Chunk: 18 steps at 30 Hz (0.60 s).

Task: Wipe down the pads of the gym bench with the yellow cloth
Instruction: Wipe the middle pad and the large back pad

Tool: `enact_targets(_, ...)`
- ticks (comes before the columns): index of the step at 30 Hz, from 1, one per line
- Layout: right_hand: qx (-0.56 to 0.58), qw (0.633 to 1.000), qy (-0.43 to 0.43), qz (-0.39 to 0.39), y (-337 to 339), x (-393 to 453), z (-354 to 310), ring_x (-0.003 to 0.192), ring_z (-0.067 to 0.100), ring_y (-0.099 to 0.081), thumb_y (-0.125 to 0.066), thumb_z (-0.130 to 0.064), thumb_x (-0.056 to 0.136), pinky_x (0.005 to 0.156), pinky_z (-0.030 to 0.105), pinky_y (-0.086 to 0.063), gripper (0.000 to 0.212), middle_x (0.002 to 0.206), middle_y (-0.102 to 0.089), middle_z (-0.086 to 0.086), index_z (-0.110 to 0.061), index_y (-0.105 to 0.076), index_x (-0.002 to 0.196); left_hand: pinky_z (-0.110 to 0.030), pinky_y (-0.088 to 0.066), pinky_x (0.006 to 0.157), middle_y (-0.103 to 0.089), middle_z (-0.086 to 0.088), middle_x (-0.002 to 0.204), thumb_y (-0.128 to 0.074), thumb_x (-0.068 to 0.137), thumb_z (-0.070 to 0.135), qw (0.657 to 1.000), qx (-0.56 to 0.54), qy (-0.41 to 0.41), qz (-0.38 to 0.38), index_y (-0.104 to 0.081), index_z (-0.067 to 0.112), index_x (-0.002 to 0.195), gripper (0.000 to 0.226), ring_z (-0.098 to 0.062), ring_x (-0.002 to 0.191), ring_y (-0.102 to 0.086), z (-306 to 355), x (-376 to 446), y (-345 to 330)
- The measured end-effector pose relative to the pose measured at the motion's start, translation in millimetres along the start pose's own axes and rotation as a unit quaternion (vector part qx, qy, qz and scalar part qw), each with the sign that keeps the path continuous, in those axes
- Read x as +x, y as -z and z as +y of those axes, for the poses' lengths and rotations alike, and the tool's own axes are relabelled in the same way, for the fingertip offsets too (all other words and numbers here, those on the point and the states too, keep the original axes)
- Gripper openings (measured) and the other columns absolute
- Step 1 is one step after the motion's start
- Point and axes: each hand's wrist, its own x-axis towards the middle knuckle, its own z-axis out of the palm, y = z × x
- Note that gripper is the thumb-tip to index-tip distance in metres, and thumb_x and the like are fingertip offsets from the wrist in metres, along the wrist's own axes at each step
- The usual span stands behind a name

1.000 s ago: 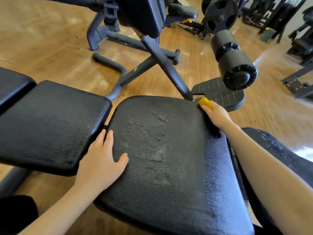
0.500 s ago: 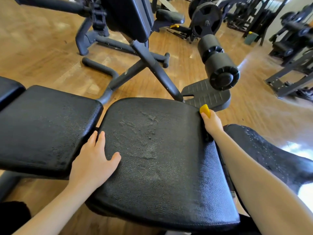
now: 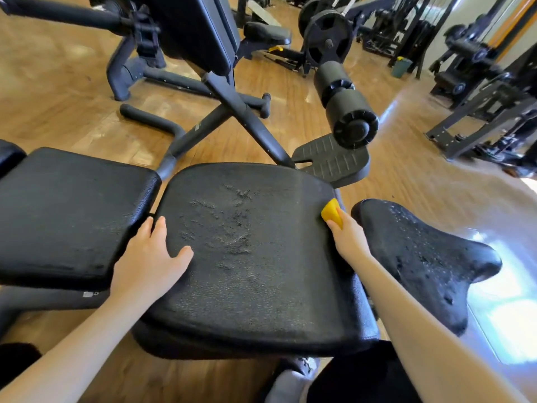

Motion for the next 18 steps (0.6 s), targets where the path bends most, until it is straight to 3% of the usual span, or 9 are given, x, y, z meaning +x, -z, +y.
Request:
enact_targets(4, 0.037, 0.999, -0.009, -0.024, 8, -33, 17, 0.125, 0.027, -0.045, -0.047, -0.028, 0.094, 0.097, 0.029, -0.034, 0.044, 0.139, -0.047, 0.009, -0.016, -0.041, 0.135, -0.050, -0.033, 0.101, -0.014, 0.000, 0.155, -0.048, 0.084, 0.051, 1.000, -0.006, -0.004, -0.001, -0.017, 0.021, 0.146, 0.075, -0.025, 0.138, -0.023, 0, -1, 1)
enact_targets(12, 0.039, 0.999, 0.005, -0.036, 17, -91, 23, 0.129, 0.024, -0.041, -0.051, -0.023, 0.093, 0.098, 0.022, -0.028, 0.047, 0.142, -0.044, 0.006, -0.015, -0.038, 0.137, -0.048, -0.029, 0.104, -0.016, -0.002, 0.154, -0.050, 0.085, 0.046, 1.000, -0.022, -0.013, -0.001, -0.021, 0.018, 0.145, 0.073, -0.026, 0.138, -0.022, -1, -3, 3)
enact_targets(18, 0.044, 0.995, -0.005, -0.087, 24, -81, 19, 0.133, 0.025, -0.037, -0.047, -0.024, 0.094, 0.111, 0.036, -0.027, 0.050, 0.146, -0.037, 0.008, -0.017, -0.032, 0.141, -0.049, -0.027, 0.106, -0.017, -0.001, 0.154, -0.049, 0.085, 0.047, 1.000, -0.016, -0.024, -0.001, -0.021, 0.017, 0.145, 0.072, -0.025, 0.138, -0.022, -5, 1, 1)
